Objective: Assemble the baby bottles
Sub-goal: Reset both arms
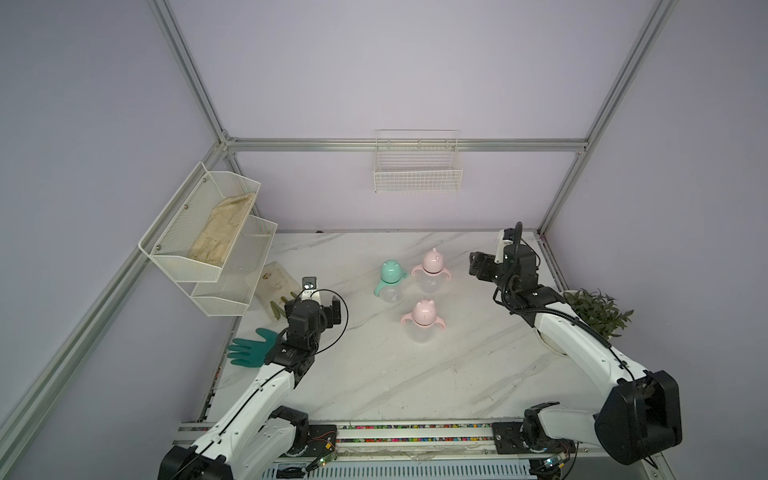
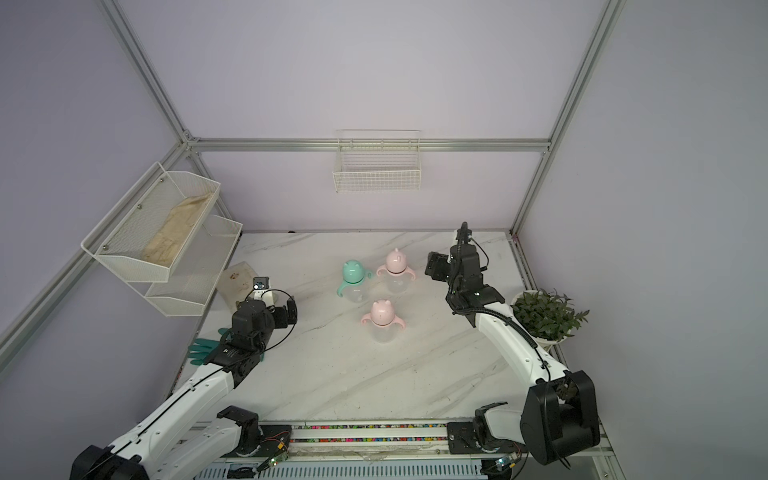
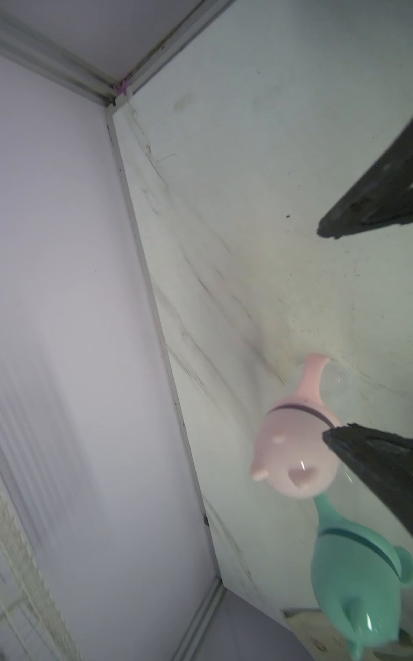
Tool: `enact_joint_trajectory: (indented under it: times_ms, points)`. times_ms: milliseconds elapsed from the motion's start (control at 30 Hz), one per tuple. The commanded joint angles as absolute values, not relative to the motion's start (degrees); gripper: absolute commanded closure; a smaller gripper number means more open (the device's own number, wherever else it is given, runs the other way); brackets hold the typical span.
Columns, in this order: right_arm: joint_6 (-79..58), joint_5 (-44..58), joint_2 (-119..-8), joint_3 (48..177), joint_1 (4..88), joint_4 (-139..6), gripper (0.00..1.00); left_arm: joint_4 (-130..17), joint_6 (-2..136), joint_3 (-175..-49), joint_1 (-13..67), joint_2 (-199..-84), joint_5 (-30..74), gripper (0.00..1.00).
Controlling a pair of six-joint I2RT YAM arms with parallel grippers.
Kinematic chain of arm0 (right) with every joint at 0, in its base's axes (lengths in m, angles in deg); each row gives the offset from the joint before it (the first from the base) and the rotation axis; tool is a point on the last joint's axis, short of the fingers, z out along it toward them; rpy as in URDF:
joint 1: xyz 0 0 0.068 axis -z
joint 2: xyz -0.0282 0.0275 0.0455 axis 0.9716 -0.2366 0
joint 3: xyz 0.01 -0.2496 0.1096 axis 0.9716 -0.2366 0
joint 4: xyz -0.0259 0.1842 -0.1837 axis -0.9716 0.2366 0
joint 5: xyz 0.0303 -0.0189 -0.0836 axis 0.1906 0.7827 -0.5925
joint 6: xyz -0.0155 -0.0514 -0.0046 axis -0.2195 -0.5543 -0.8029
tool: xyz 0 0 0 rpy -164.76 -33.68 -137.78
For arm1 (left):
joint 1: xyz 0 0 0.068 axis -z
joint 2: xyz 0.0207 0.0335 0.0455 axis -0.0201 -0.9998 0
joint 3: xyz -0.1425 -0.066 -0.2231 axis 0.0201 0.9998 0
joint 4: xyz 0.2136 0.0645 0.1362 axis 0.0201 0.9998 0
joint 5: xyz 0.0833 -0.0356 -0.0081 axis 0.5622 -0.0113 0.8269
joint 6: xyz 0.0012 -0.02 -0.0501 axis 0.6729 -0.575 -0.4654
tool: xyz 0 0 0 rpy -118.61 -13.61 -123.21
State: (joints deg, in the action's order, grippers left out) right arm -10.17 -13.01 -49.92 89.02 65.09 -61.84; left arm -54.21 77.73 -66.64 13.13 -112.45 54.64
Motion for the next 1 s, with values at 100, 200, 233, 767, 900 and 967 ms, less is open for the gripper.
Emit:
enact_joint_trajectory:
  times_ms: [100, 200, 233, 767, 900, 967]
  points:
    - [-18.51, -15.79, -50.74, 73.03, 70.17, -84.70, 0.03, -75.61, 83.68, -61.99, 7.81, -121.72, 48.66, 0.00]
    - [-20.24, -18.15, -53.03, 67.96, 70.55, -93.23, 0.03, -79.53, 83.36, -62.37, 5.24, -127.51, 45.97, 0.00]
    - [-20.62, -18.67, -53.65, 66.66, 70.52, -95.92, 0.03, -81.93, 83.77, -61.79, 5.01, -129.29, 45.98, 0.00]
    - [-25.49, -15.12, -77.05, 61.35, 72.87, -131.73, 0.03, -93.62, 89.26, -64.15, 4.78, -140.82, 46.88, 0.00]
    - [-25.13, -15.63, -77.63, 62.54, 73.22, -130.20, 0.03, -102.73, 89.46, -60.82, 4.13, -142.69, 47.46, 0.00]
    - [-24.97, -15.61, -77.51, 62.47, 73.20, -129.93, 0.03, -100.88, 89.70, -61.21, 4.03, -141.75, 46.35, 0.00]
